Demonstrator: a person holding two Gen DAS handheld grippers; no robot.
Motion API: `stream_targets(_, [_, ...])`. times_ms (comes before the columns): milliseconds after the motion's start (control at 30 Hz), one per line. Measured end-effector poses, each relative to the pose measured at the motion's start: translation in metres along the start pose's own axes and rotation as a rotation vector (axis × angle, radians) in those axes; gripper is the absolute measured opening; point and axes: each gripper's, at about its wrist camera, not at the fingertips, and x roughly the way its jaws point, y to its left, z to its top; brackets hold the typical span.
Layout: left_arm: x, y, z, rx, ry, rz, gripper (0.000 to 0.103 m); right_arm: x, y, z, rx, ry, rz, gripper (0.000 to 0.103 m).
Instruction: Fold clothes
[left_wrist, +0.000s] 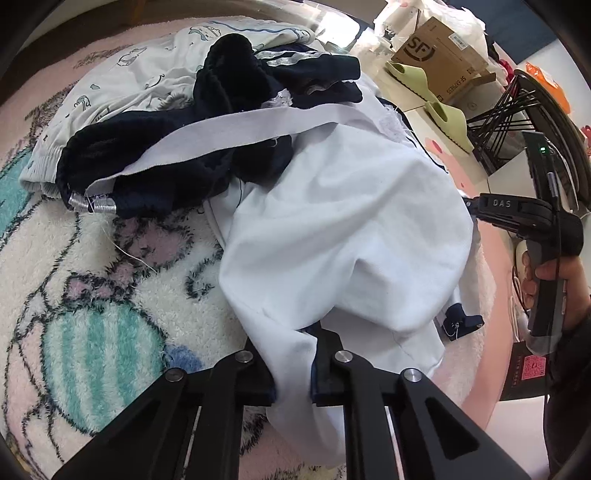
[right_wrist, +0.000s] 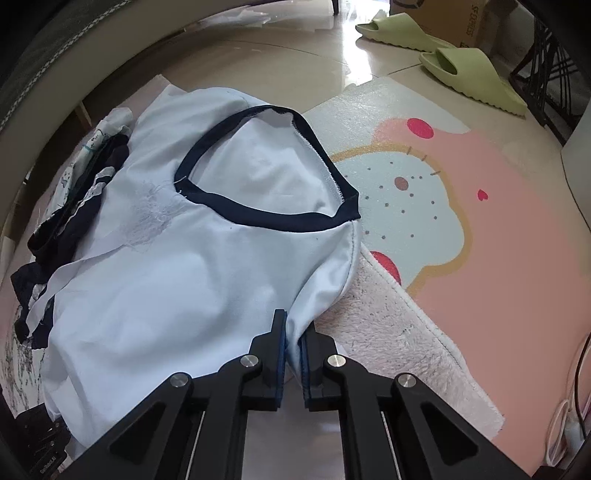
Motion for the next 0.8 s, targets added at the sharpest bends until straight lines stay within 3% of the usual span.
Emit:
stream_targets(333, [-0.015,0.002,0.004,-0.071,-0.009,-0.071,0.008,-0.039,0.035,0.028,-0.066,-0.066,0.019,0.004])
stream_targets(400, [-0.021,0.000,0.003,-0.066,-0.015,-0.056,0.008,-0.045,0.038,0.032,-0.099,-0.072,0.021,0.004])
stream_targets(500, [-0.030,-0.005,0.003,-0.056,-0.028,-0.045,0.008,-0.063,0.042,0.031,-0.117,-0.088,0.030,0.004])
stream_targets(800, [-0.057,-0.008,0.002,-0.095,-0.068,-0.119,0.008,-0.107,0.057,0.036,-0.120,-0.166,0.066,0.004])
